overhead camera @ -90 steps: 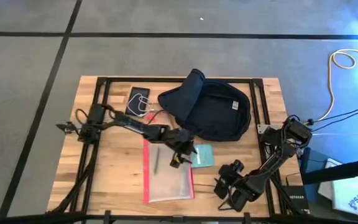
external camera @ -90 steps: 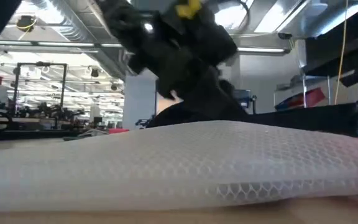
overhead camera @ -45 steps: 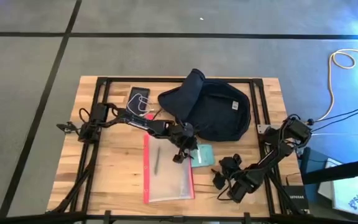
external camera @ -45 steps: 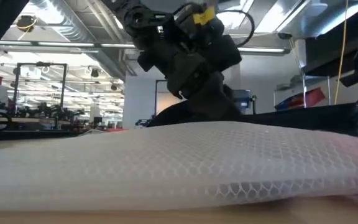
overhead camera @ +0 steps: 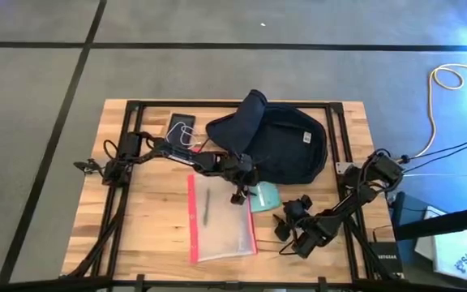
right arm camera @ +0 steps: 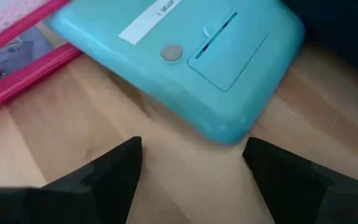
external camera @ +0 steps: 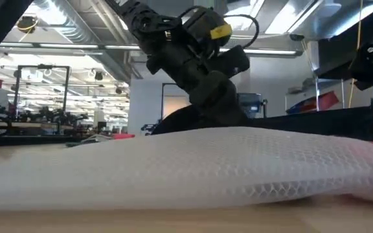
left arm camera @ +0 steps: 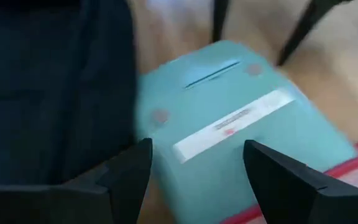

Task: Unpack backpack
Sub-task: Remove the blue calculator from the transparent zip bag

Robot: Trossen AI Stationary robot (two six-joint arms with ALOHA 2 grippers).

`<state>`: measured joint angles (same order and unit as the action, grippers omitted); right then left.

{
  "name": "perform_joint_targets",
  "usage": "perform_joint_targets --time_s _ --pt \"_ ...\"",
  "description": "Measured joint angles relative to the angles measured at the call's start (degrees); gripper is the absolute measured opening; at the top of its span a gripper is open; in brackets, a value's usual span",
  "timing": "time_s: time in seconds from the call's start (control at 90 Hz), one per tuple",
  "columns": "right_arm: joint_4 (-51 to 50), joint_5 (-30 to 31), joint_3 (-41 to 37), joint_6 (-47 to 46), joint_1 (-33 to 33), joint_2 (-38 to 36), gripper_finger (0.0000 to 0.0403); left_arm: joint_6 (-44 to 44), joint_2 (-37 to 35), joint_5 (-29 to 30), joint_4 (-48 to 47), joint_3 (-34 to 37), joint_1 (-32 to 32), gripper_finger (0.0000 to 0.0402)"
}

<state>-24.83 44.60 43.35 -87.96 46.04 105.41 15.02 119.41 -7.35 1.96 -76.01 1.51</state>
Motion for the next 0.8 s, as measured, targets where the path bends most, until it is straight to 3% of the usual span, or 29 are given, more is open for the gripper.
perform_joint_targets --time_s 0.378,0.8 --pt "0.5 4.2 1.4 1.7 -4.5 0.4 0.0275 0.0 -0.2 -1.7 -3.1 -0.1 0.6 0.0239" --pt "0.2 4.7 3.6 8.8 -9.9 0.4 0.0275 0.1 -0.3 -2.9 -6.2 0.0 -0.6 0.0239"
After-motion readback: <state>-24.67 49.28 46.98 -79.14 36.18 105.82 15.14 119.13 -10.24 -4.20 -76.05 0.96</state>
